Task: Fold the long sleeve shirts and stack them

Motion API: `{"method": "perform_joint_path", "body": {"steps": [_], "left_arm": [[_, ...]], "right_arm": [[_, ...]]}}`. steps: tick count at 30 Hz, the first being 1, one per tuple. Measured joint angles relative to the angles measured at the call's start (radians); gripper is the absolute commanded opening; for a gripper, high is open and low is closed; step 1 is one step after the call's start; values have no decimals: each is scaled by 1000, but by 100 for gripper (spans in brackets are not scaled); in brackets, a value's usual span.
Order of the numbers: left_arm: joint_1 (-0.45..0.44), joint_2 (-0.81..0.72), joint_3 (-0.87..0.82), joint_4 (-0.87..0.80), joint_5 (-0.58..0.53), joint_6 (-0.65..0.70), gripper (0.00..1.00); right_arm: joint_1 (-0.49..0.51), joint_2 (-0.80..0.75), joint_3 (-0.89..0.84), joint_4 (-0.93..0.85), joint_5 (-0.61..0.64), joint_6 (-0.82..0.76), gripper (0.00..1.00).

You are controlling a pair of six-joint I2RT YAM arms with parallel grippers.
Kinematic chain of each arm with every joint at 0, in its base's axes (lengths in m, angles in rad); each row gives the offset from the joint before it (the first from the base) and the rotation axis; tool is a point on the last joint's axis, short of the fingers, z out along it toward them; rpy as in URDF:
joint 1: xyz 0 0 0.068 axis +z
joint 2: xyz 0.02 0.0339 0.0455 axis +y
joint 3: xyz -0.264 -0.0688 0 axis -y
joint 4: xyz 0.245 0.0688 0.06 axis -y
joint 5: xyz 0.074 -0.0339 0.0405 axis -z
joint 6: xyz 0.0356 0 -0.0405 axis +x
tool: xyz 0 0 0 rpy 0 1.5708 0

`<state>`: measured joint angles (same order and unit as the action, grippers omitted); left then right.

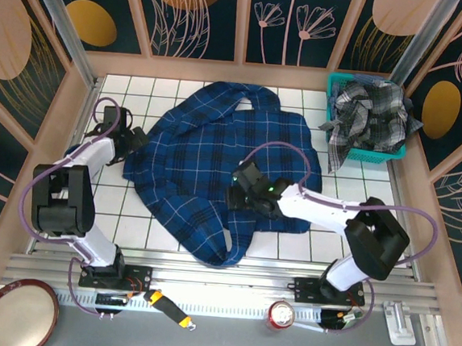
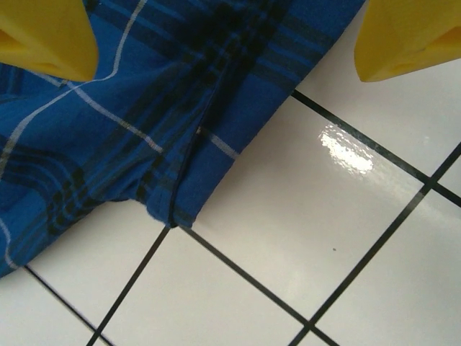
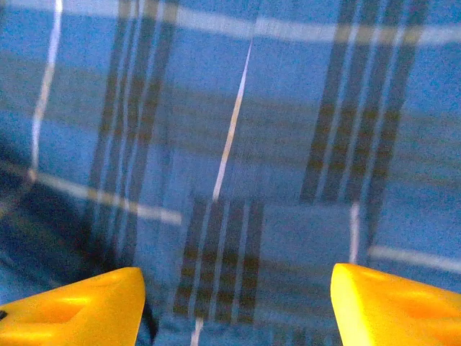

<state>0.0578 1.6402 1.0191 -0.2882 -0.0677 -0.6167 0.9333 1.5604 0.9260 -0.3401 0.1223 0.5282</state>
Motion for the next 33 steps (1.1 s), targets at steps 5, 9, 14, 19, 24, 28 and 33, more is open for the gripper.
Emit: {"method": "perform_joint_path", "body": {"steps": [5, 9, 14, 19, 24, 28, 33], "left_arm": [[0, 30, 0, 0, 0, 8, 90], [0, 32, 0, 0, 0, 13, 90], [0, 32, 0, 0, -19, 18, 91], [0, 30, 8, -8, -24, 26, 92], [0, 1, 10, -19, -37, 28, 95], [0, -46, 8, -31, -63, 29, 97], [0, -137, -65, -27, -76, 27, 99]], "right_arm": [[58, 91, 6, -102, 15, 37, 50], [55, 98, 11, -166, 39, 60, 17], [54, 97, 48, -204, 66, 57, 0], [48, 32, 116, -255, 118, 45, 0], [-48, -112, 179, -220, 146, -2, 0], [-191, -109, 259, -128, 148, -56, 0], [-310, 78, 388, -44, 184, -90, 9]]}}
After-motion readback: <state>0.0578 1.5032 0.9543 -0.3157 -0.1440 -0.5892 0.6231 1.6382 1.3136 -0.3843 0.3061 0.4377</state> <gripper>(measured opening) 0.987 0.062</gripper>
